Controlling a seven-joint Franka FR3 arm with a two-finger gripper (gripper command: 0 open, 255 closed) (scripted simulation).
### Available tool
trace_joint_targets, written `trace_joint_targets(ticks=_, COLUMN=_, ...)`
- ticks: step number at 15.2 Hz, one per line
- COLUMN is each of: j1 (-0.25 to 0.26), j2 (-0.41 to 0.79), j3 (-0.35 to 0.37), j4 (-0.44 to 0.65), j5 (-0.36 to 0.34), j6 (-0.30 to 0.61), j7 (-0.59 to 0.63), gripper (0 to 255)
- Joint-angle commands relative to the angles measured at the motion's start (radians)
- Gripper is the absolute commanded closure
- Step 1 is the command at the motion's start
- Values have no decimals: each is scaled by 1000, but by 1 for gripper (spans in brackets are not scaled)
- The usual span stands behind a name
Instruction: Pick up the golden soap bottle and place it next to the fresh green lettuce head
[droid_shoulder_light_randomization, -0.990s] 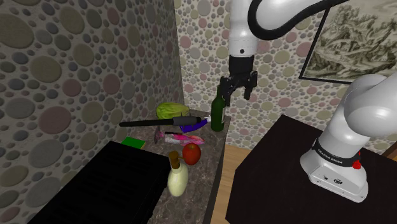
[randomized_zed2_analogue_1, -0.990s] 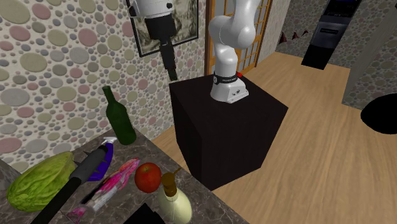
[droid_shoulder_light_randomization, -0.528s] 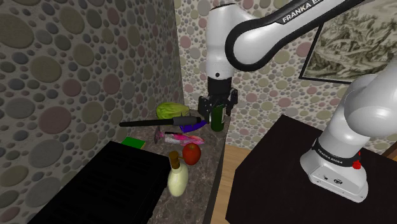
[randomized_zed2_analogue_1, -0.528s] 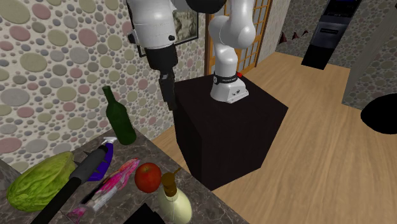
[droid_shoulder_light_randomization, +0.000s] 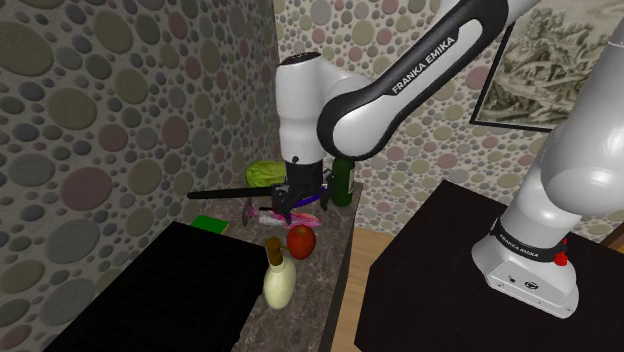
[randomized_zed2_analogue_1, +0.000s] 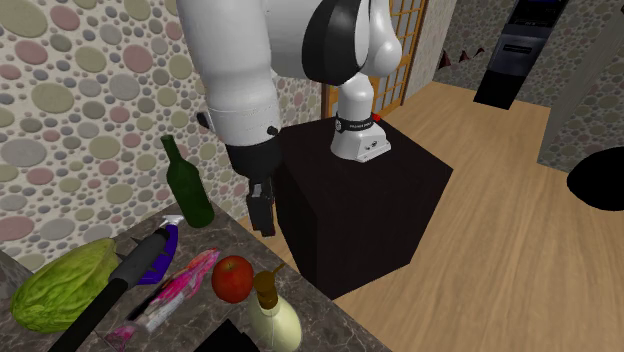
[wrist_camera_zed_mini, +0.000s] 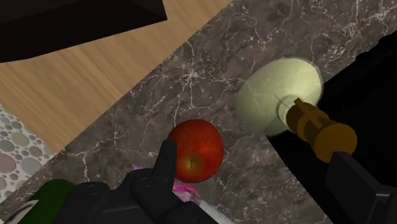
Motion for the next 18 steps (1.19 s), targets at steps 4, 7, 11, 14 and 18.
trace_joint_targets(ticks=4, j1=78, j2=219, j3=-20, j4=150, j5=-213, j6=40, j7=213, gripper=0)
trace_joint_targets(ticks=7, j1=152, j2=345, j3=-62, j4=263, j5=-314, j6=37, j7=312, gripper=0)
trace_joint_targets(ticks=11, j1=172, j2=383, j3=-82, j4=269, j5=-341, j6=66, j7=331, gripper=0)
trace_joint_targets(ticks=14, j1=183, j2=414, j3=-97, j4=268, j5=-362, j6=95, j7=345, gripper=0)
trace_joint_targets(ticks=18, j1=190, j2=431, j3=-105, j4=269, j5=-374, j6=110, j7=352, gripper=0)
